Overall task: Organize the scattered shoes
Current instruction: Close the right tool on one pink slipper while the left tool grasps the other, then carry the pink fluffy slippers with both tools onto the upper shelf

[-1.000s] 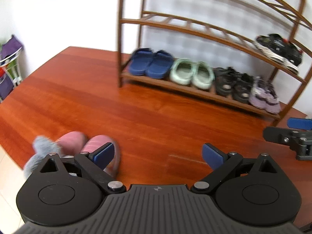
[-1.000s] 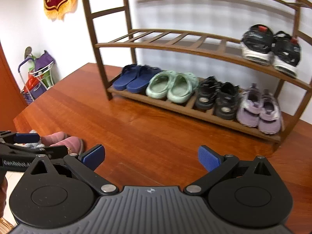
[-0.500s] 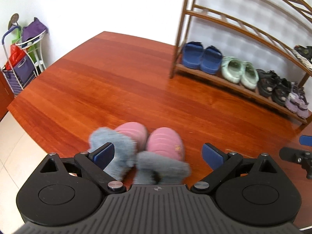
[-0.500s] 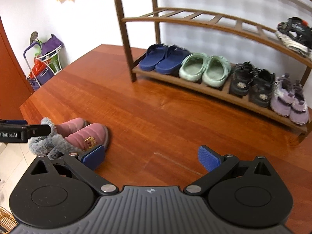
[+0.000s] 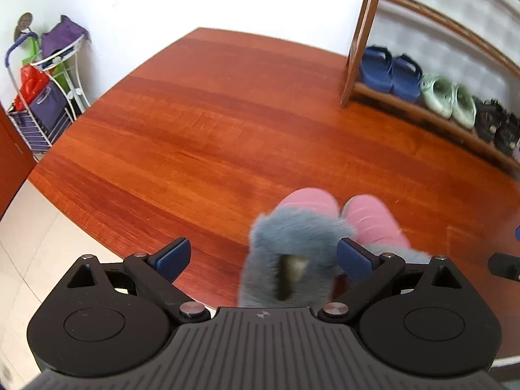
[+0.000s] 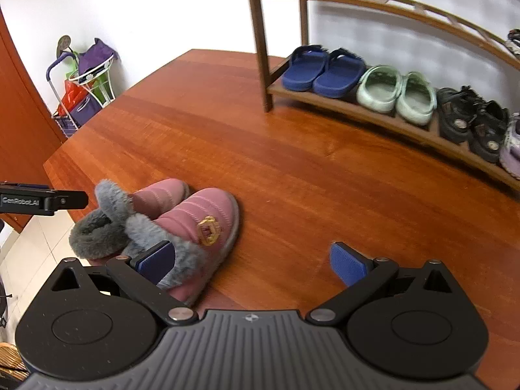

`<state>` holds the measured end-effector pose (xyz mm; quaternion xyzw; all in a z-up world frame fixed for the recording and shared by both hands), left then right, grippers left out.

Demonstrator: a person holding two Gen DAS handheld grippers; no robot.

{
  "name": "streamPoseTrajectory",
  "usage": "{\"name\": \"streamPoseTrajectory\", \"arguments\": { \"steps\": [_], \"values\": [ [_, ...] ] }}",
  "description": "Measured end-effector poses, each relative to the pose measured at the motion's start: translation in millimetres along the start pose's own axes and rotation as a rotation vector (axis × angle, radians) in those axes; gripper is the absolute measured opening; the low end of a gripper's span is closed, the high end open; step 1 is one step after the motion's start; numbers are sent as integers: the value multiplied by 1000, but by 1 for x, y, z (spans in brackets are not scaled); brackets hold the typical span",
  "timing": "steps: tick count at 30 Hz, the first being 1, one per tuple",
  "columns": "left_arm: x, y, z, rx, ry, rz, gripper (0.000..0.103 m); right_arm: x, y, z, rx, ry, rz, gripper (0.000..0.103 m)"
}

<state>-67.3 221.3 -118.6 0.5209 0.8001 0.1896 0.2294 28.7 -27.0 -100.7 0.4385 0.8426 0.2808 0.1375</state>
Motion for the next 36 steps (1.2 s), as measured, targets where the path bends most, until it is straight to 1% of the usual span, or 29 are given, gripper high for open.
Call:
{"name": "streamPoseTrajectory", "arguments": {
  "steps": [5, 9, 12, 15, 20, 22, 25, 27, 29, 30, 31, 32, 33, 34, 35, 36],
  "values": [
    [20, -3, 21, 59, -8, 10, 97, 22, -5, 14, 22, 1, 6, 102],
    [29, -7, 41, 109, -37, 58, 97, 37, -12, 27, 38, -3, -5, 102],
    [32, -8, 53, 132, -47, 92, 97, 44, -16, 37, 44, -16, -15, 102],
    [35, -6, 63, 136, -59, 114, 97, 50, -18, 47, 44, -30, -20, 102],
    [32, -2, 77, 124, -88, 162, 96, 60, -22, 63, 44, -55, -28, 95],
    [27, -1, 82, 110, -104, 181, 96, 63, -24, 70, 44, -65, -31, 88],
    [20, 1, 89, 94, -119, 206, 95, 67, -21, 82, 42, -76, -24, 80],
    [16, 1, 94, 85, -127, 222, 91, 70, -20, 87, 32, -80, -27, 77],
    [13, 1, 97, 82, -140, 227, 84, 74, -19, 92, 24, -84, -40, 71],
    [12, 2, 98, 82, -152, 221, 80, 77, -20, 94, 22, -81, -47, 65],
    [11, 2, 99, 82, -164, 215, 68, 79, -20, 97, 20, -76, -54, 54],
    [10, 2, 101, 81, -175, 210, 51, 80, -20, 98, 21, -73, -54, 49],
    [8, 2, 101, 78, -187, 204, 43, 81, -20, 99, 24, -70, -52, 47],
    [3, 1, 100, 70, -179, 212, 34, 81, -19, 99, 20, -72, -49, 43],
    [-2, 1, 98, 59, -155, 229, 31, 81, -18, 98, 15, -76, -46, 40],
    [-8, 0, 97, 51, -137, 246, 31, 81, -17, 97, 10, -80, -42, 34]
  ]
}}
Point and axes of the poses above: each gripper's, at about its wrist camera, not at the fingertips, and z roughly the way its jaws point, x to its left, y to its top, the point moved 2 cm from there along z, roughly the way its jaws point, and after that the axes turned 7 degrees about -y, right-handed, at the moved point
